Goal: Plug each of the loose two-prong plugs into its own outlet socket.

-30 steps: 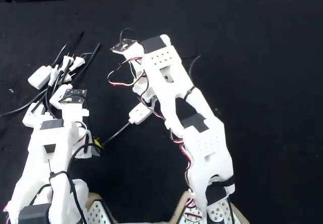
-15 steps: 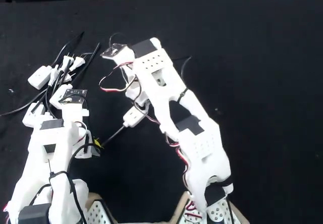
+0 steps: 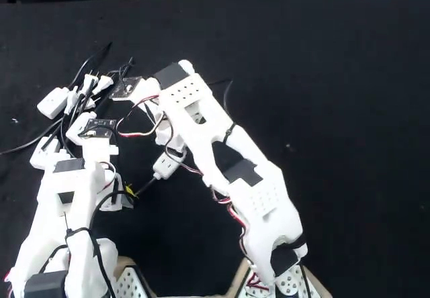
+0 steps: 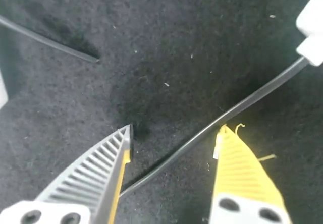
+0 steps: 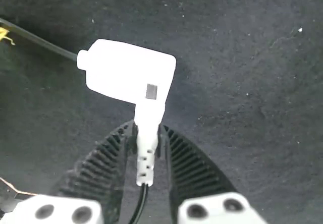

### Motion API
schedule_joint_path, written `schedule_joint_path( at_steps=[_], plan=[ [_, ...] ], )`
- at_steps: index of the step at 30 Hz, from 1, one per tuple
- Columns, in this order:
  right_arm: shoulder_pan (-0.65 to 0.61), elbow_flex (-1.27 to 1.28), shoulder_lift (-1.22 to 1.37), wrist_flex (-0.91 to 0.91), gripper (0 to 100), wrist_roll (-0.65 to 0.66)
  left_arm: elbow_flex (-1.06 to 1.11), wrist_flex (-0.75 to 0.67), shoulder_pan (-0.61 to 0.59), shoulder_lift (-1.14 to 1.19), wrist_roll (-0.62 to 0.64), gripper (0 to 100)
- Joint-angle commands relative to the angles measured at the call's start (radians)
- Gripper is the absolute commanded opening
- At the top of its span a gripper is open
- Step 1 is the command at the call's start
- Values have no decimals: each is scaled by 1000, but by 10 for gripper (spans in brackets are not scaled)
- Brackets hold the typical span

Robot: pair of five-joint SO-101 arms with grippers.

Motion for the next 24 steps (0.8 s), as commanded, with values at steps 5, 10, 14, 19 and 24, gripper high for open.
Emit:
schedule_joint_path(
  at_steps=[5, 10, 14, 19, 24],
  plan=[
    [20, 25, -153, 35, 10, -57, -18, -3, -45, -25, 8, 266],
    [63, 194, -288, 35, 10, -55, -18, -3, -45, -25, 8, 266],
    [95, 286, -357, 31, 10, -52, -18, -5, -45, -25, 8, 266],
    [124, 297, -423, 32, 10, -58, -93, -3, -25, -25, 14, 266],
    [232, 430, -604, 32, 10, -63, -165, -18, 91, -14, 15, 266]
  ],
)
